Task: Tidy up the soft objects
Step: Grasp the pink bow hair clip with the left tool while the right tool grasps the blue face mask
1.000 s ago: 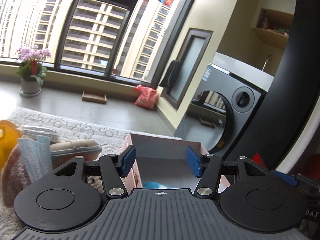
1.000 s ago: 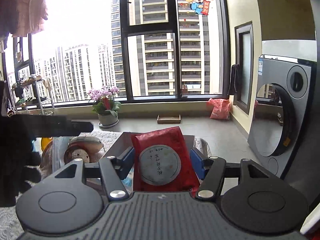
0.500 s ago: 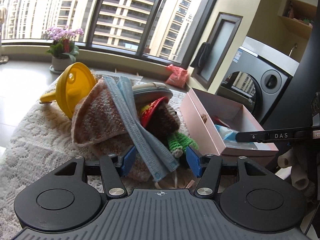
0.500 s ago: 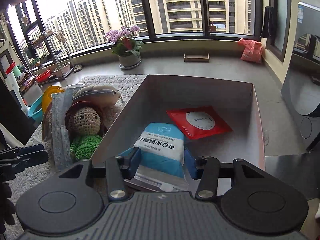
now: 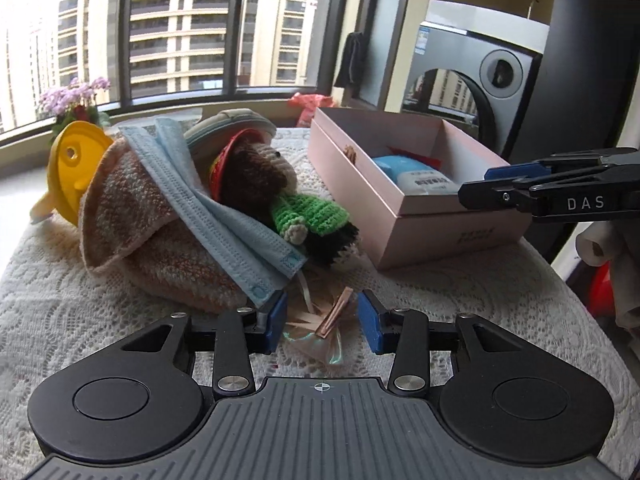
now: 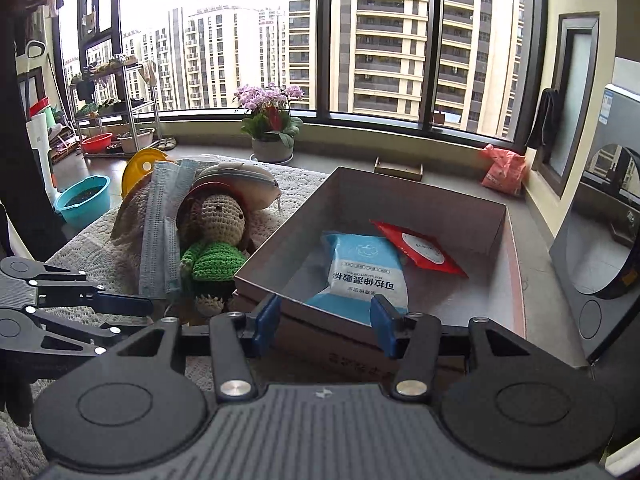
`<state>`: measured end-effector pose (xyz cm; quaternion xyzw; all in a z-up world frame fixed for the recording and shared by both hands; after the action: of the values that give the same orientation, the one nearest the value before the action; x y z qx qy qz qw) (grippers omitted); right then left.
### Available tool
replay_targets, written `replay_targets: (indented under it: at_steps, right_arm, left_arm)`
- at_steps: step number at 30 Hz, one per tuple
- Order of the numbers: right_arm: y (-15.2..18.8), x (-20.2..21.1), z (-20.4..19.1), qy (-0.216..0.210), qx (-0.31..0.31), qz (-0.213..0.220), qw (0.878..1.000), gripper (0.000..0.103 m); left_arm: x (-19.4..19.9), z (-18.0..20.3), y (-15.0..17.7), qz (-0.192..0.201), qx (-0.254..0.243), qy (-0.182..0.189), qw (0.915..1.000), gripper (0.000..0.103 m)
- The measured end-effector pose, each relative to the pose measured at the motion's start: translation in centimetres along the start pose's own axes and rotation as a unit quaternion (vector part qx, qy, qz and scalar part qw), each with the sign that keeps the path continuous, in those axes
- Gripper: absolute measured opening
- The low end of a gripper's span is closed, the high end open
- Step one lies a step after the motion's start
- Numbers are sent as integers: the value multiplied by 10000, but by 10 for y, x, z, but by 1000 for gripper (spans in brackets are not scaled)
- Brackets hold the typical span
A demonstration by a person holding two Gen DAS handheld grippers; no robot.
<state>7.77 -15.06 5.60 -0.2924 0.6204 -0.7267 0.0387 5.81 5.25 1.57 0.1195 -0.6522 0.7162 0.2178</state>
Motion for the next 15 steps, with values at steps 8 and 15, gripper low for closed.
replay_targets:
  at_steps: [8, 15]
  right_arm:
    - [-7, 18, -20, -224, 153, 100, 9996, 50]
    - [-48, -36, -67, -657, 214, 7, 9976, 80]
  left_arm:
    - [-19, 4, 7, -100, -334, -54, 9994, 20]
    - [39, -12, 16, 255, 264, -45, 9993, 19]
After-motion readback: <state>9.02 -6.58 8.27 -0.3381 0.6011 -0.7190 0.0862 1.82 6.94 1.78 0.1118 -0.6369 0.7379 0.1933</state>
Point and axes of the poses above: each gripper's, at about its wrist camera, not at the fingertips, and x roughly against the way its jaws point, z to its right, y to its underside, the point moved 3 cm from there along -x, roughly the way its jaws point, and after that the axes turned 12 degrees about z, right-handed, at the moved point
